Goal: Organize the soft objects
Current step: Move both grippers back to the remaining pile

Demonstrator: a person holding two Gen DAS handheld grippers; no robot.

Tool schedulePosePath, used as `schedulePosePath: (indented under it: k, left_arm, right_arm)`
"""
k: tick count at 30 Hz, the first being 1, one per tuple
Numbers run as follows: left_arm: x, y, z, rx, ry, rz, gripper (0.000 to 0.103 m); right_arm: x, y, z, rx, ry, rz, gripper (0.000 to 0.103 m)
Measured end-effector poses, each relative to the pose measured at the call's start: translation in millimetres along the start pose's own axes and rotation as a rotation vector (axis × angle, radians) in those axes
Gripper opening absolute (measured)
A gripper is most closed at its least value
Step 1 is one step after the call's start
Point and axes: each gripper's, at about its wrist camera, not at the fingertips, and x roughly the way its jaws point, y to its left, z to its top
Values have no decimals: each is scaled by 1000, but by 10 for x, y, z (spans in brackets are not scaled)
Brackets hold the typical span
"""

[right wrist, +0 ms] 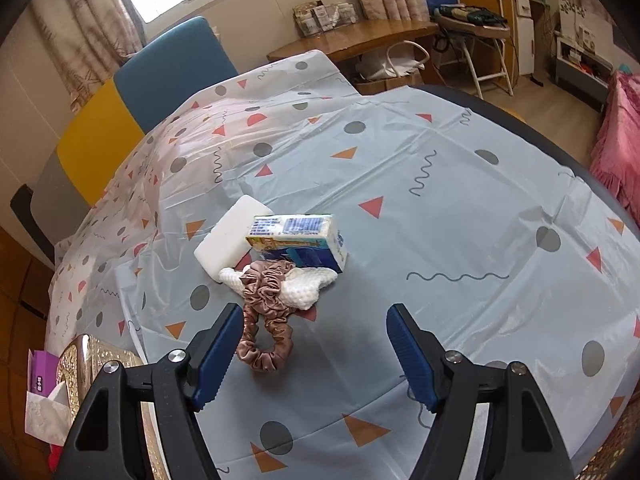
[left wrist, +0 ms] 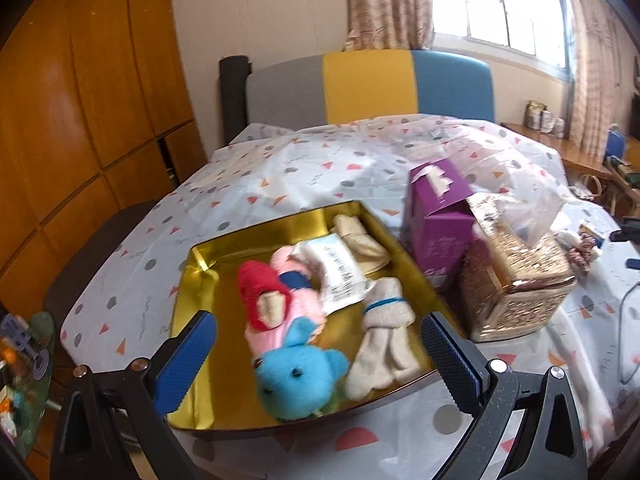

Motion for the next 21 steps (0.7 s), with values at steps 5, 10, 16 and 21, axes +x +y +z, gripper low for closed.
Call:
schedulePosePath:
  k: [5,10,16,21]
  left_arm:
    - [-141,-209,275,27,-79,-103,103]
    - [-179,-639,612,67,-102,-267,103]
    - [-144,-1430,839,190,-56,-444,103]
    - [33,-2155,901,259,35,-547,97]
  right_arm:
    - [18,-165,18,88,16,-14,75]
    - [3,-447,44,227,18,-42,75]
    - [-26,-692,60,358,24,-14,75]
    - [-31,-687,66,374,35,28,75]
